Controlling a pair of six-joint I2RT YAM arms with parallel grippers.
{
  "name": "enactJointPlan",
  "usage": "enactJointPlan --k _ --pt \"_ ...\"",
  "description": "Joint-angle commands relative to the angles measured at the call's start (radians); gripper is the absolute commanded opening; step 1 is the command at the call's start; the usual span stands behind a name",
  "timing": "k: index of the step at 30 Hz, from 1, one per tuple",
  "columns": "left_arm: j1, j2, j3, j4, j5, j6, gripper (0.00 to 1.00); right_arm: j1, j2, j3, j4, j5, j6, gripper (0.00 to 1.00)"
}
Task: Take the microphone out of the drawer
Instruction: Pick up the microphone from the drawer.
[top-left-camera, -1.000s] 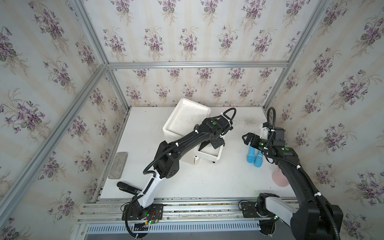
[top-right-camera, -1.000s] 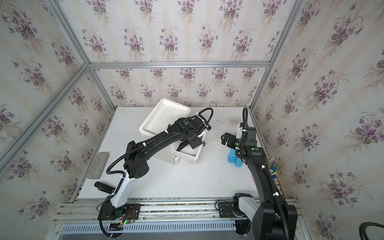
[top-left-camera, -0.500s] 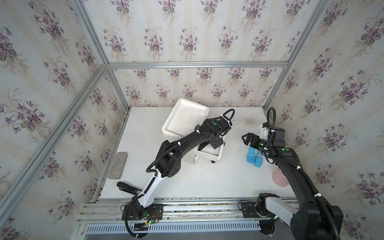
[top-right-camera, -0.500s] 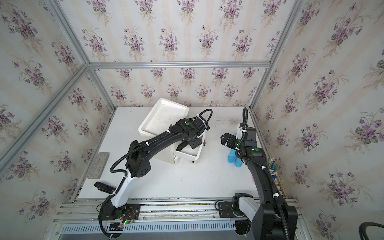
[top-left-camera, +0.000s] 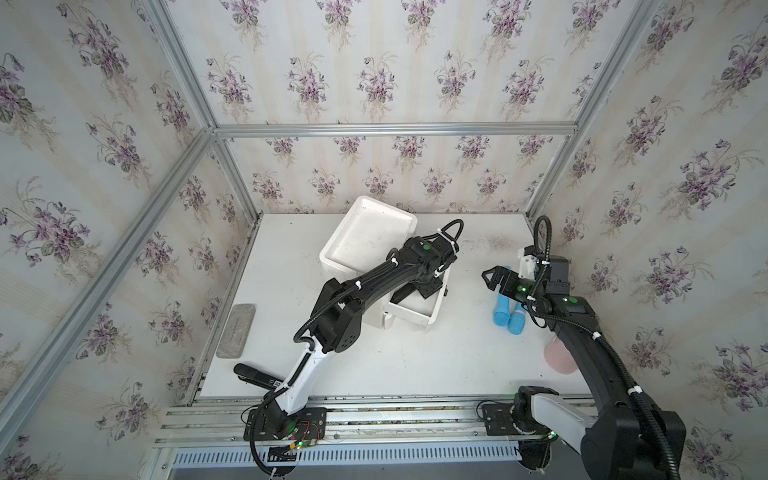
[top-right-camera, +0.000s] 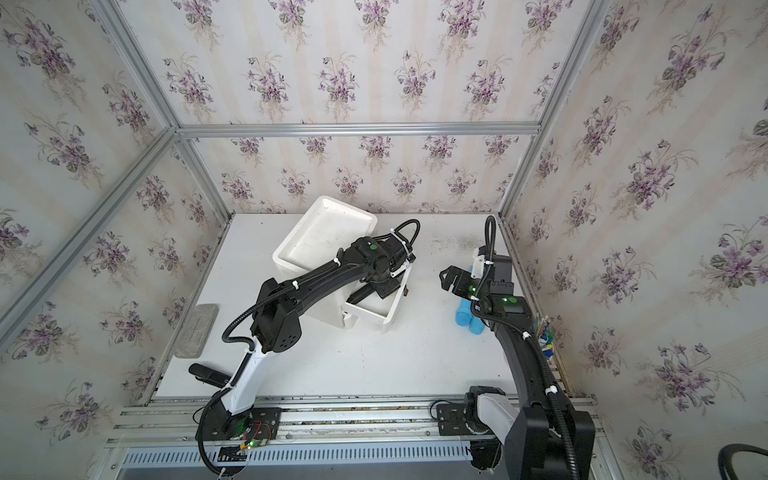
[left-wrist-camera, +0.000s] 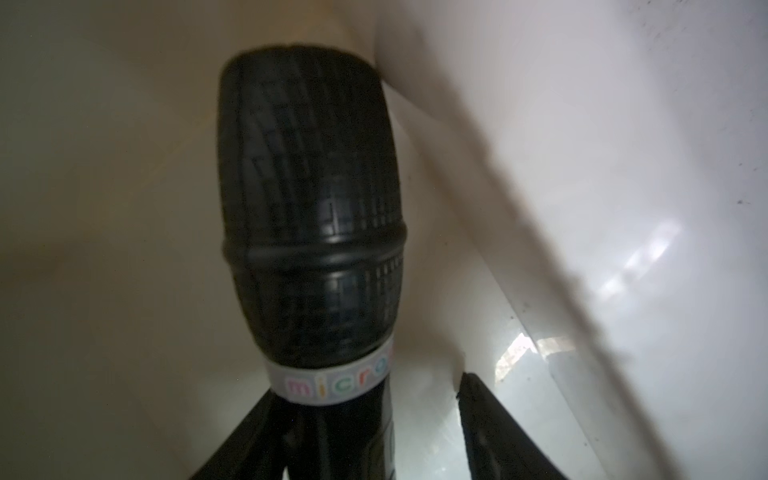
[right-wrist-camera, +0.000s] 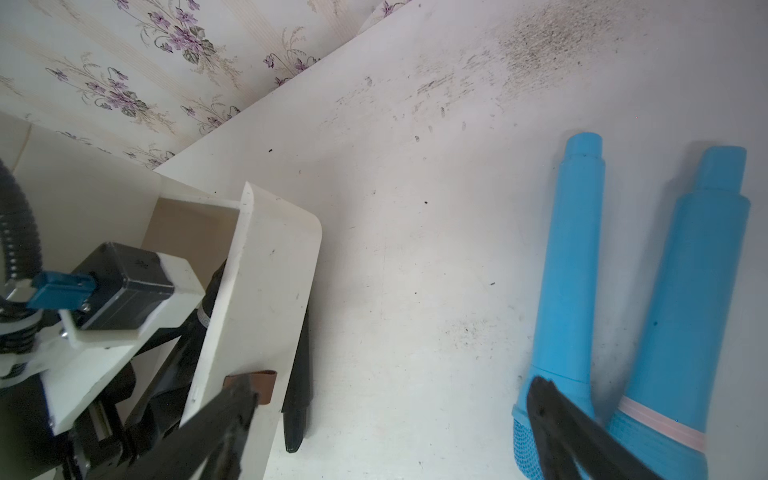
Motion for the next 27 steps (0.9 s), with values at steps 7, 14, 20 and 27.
enactJointPlan --k 7,14,20,27 --pt "0.007 -0.041 0.017 -0.056 -0.004 -0.012 0.41 0.001 -0.013 -0.013 0.042 -0.038 -0.005 1.00" --pt "0.018 -0.084 0.026 -0.057 -0.023 -0.011 0.31 0.001 -0.016 -0.015 0.048 -0.043 -0.002 1.00" --pt "0.028 -0.124 0.012 -0.055 -0.031 -0.020 0.26 0.002 -0.016 -0.016 0.050 -0.044 0.001 1.00" --pt "0.033 -0.156 0.007 -0.046 0.018 -0.019 0.21 0.002 -0.017 -0.019 0.054 -0.046 0.006 1.00"
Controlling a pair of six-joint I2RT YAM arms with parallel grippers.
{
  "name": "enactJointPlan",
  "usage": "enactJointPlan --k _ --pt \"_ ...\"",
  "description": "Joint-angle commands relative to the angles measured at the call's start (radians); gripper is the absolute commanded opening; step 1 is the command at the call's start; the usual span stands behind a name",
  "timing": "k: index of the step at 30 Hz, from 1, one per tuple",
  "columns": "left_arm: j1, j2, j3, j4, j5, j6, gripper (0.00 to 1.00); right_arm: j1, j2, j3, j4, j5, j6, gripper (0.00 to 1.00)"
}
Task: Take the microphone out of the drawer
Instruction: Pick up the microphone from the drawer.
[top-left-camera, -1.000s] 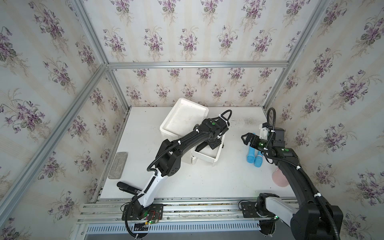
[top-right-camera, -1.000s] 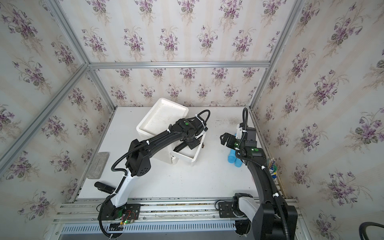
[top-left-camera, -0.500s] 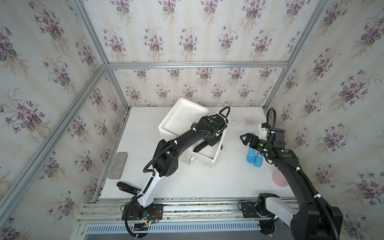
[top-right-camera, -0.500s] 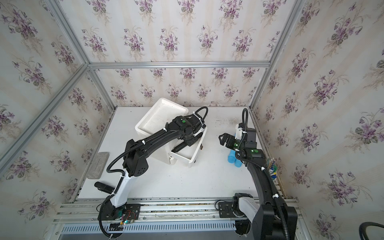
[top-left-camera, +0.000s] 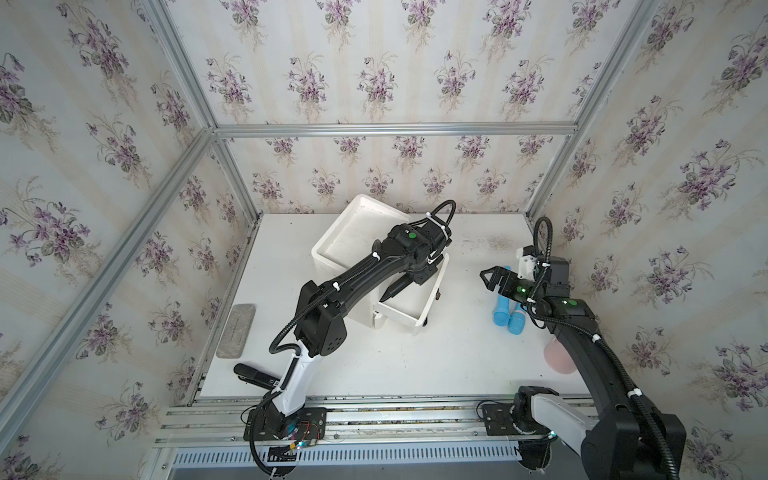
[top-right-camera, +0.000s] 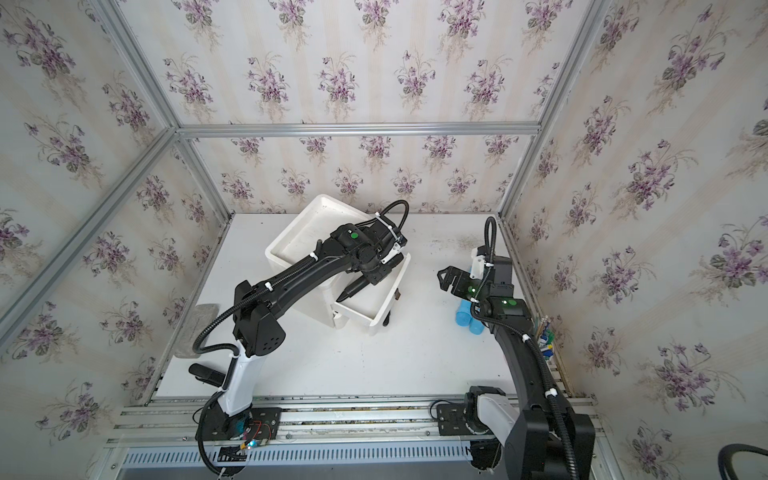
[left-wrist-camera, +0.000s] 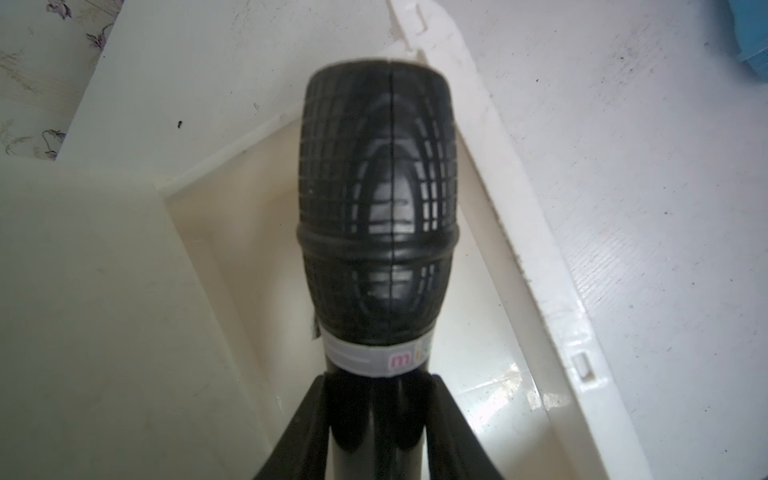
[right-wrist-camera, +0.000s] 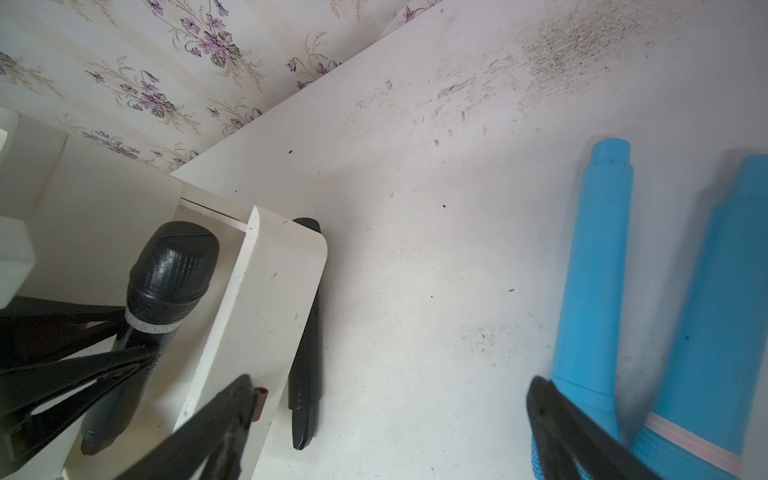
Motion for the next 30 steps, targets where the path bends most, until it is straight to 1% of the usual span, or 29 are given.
enactJointPlan --k 1,18,24,30 --pt "0.003 -0.018 -0.002 -0.003 0.026 -0.004 0.21 0.002 -0.006 -0.001 0.020 -0.013 0.003 1.00" --pt "-0.003 -0.085 0.019 0.015 0.141 0.004 0.19 0.001 0.002 0.008 0.014 0.004 0.001 1.00" --pt "-0.024 -0.113 0.036 0.016 0.200 -0.011 0.19 0.000 0.019 0.063 -0.039 0.055 -0.021 1.00" --pt "-0.054 -0.130 0.046 0.018 0.231 -0.031 0.18 0.000 0.039 0.100 -0.071 0.130 -0.018 1.00"
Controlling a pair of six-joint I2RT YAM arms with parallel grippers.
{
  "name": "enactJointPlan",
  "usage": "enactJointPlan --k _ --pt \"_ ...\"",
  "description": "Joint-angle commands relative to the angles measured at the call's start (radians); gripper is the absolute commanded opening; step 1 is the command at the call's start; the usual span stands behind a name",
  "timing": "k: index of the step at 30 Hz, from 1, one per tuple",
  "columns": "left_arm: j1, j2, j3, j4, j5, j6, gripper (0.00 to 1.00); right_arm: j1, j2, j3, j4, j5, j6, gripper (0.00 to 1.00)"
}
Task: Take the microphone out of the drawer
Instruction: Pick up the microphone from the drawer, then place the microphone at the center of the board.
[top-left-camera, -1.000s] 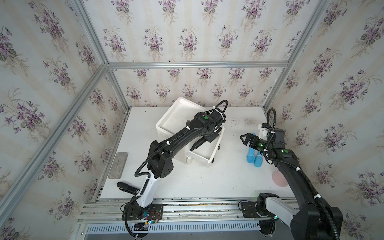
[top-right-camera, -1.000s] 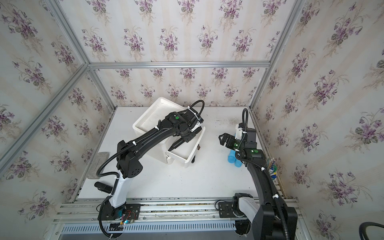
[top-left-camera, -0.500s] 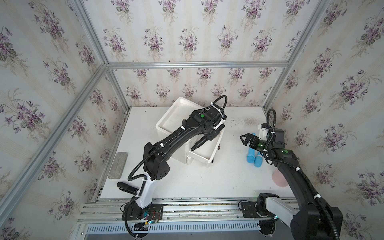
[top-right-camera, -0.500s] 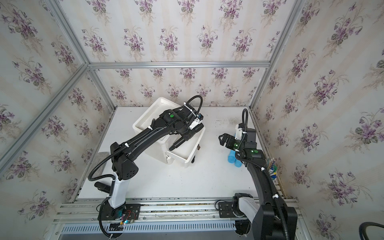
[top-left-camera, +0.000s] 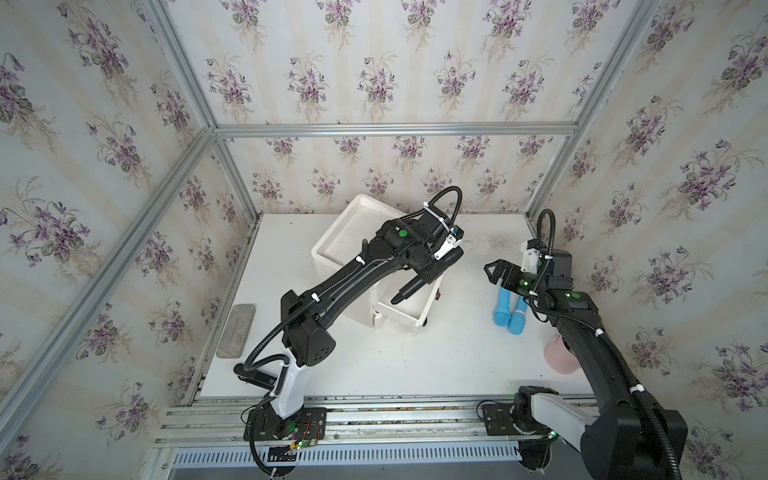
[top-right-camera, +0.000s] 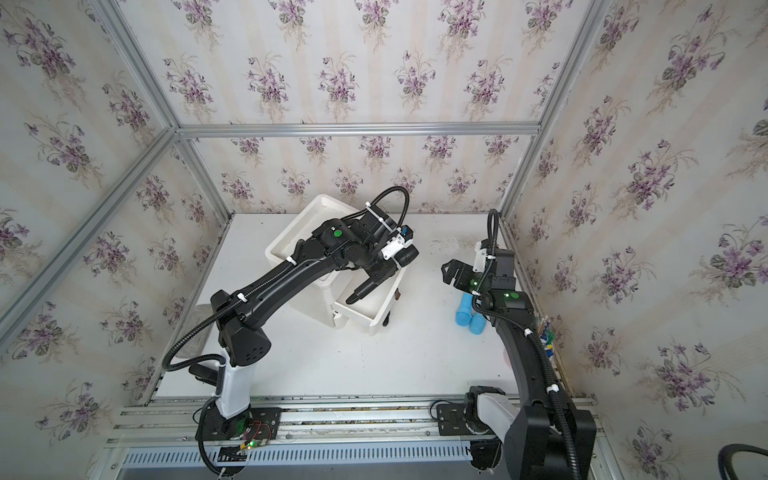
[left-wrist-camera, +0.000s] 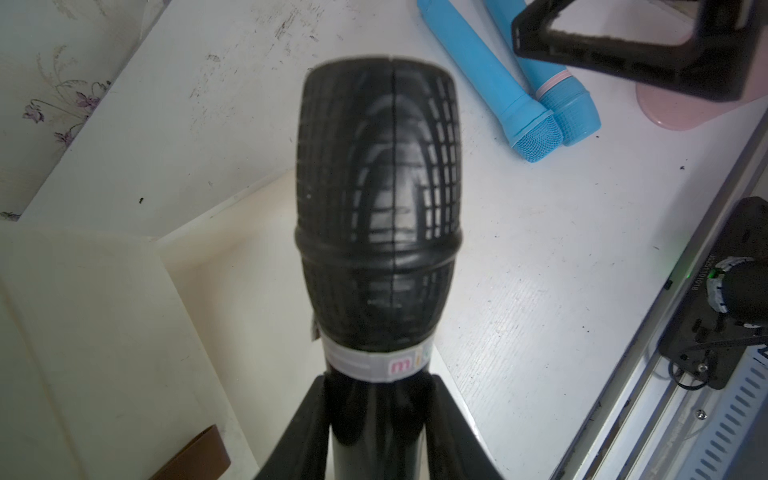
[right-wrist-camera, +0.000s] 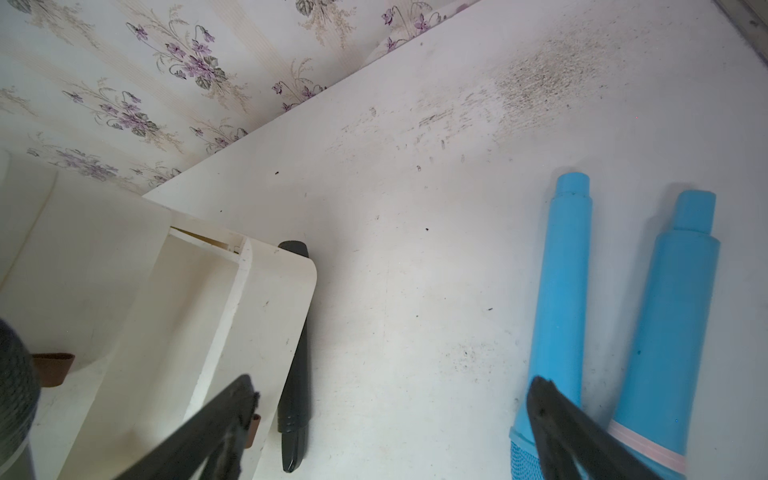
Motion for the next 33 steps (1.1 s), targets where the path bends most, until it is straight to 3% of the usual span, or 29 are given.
enactJointPlan --k 1,15,22,26,33 --pt "-0.014 -0.010 0.012 0.007 0.045 -0.026 0.19 -0.001 0.006 0.020 -0.026 0.065 -0.010 1.00" --pt "-0.103 0.047 0.020 0.114 0.247 -0.206 0.18 -0.039 -0.043 0.091 -0.157 0.087 -0.044 1.00" --pt "-0.124 0.101 -0.016 0.214 0.295 -0.299 0.17 -0.049 -0.099 0.113 -0.232 0.242 -0.040 1.00" --pt "-0.127 0.136 -0.050 0.302 0.307 -0.351 0.17 -0.055 -0.115 0.144 -0.260 0.239 -0.052 1.00" --pt "-0.135 0.260 0.010 0.371 0.287 -0.423 0.17 -0.056 -0.123 0.133 -0.262 0.206 -0.052 1.00"
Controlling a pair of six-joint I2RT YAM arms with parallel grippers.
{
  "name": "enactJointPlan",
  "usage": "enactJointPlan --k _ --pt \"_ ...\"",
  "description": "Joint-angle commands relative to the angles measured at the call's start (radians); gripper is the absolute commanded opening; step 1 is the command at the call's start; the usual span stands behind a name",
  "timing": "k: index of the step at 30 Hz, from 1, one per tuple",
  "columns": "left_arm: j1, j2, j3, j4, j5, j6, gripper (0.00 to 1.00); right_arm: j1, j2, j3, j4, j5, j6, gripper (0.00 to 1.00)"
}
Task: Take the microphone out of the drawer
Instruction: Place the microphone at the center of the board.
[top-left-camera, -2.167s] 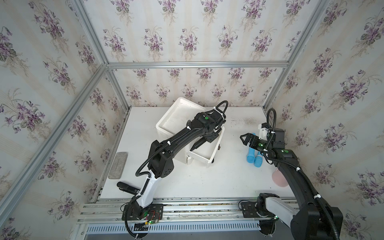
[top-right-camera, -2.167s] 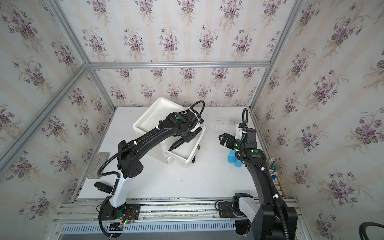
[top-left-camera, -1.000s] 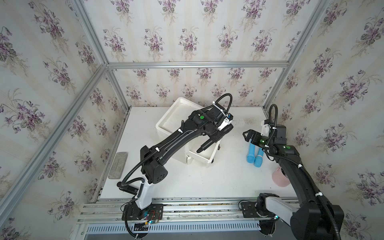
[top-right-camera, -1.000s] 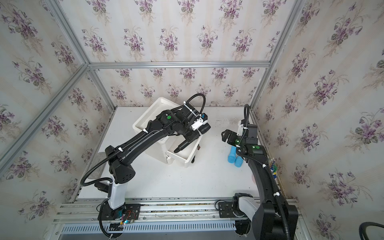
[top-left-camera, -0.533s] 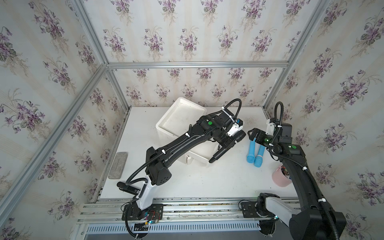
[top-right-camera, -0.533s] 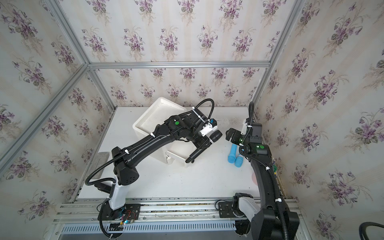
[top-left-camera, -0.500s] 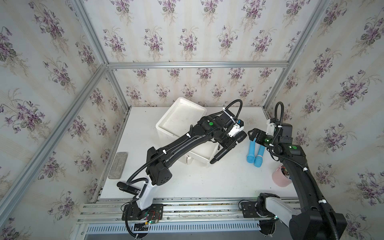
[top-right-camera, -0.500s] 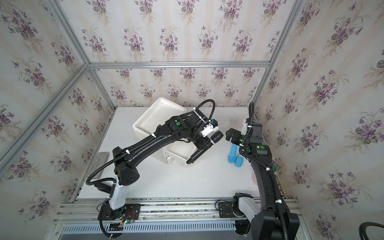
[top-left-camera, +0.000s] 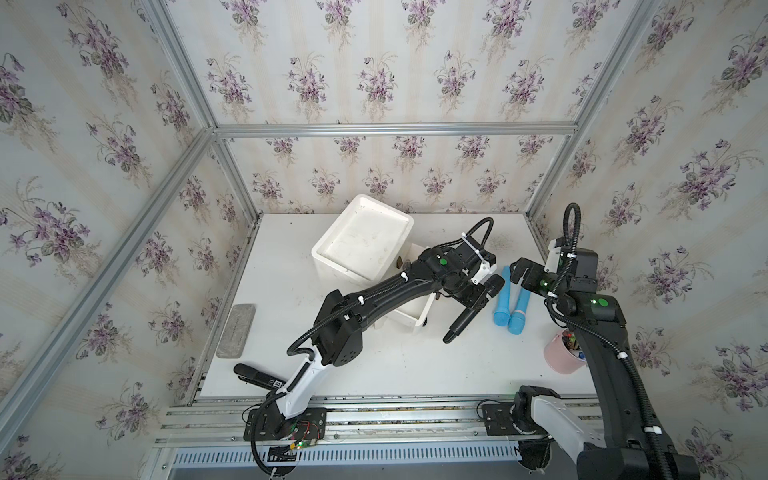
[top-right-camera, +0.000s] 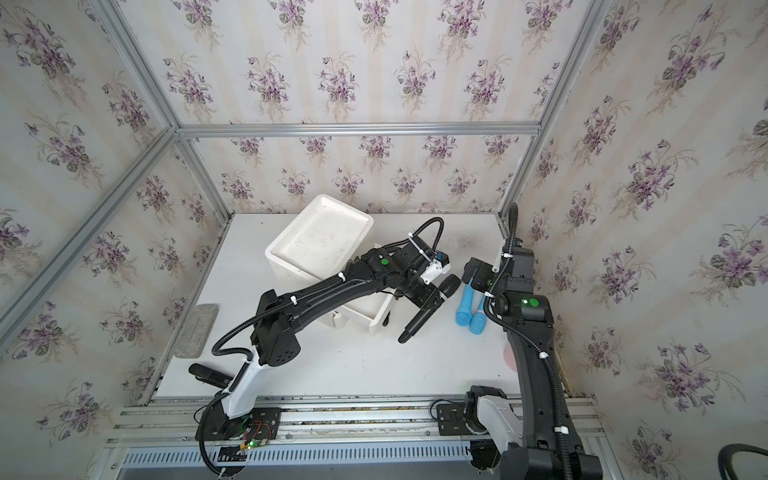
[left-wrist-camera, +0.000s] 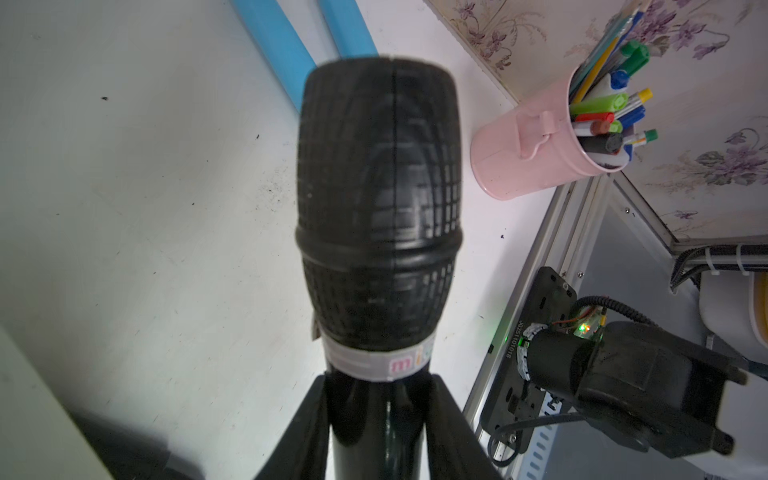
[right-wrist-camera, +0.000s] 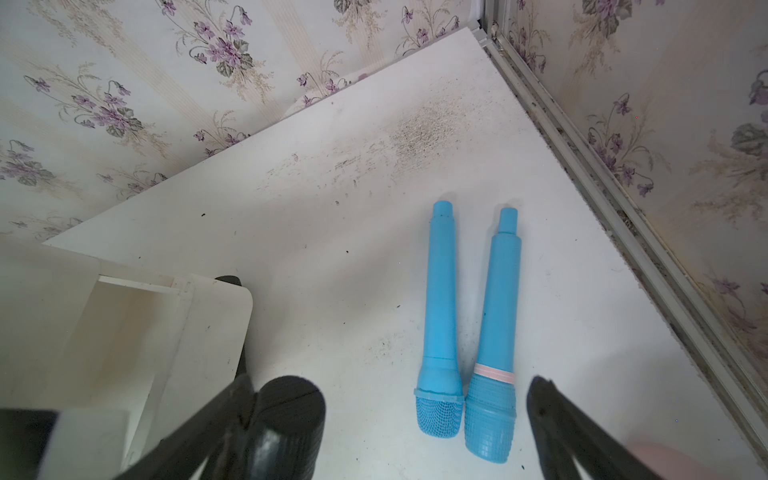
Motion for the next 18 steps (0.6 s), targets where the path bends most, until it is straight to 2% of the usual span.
enactJointPlan --k 1,18 --pt "0.000 0.040 0.020 0.083 0.001 -0.071 0.17 -0.002 -0.003 -0.011 -0.008 -0.013 -0.004 1.00" --pt "-0.007 0.277 0.143 0.191 -0.075 -0.192 0.18 -0.003 -0.025 -0.042 -0.007 -0.050 -0.006 1.00"
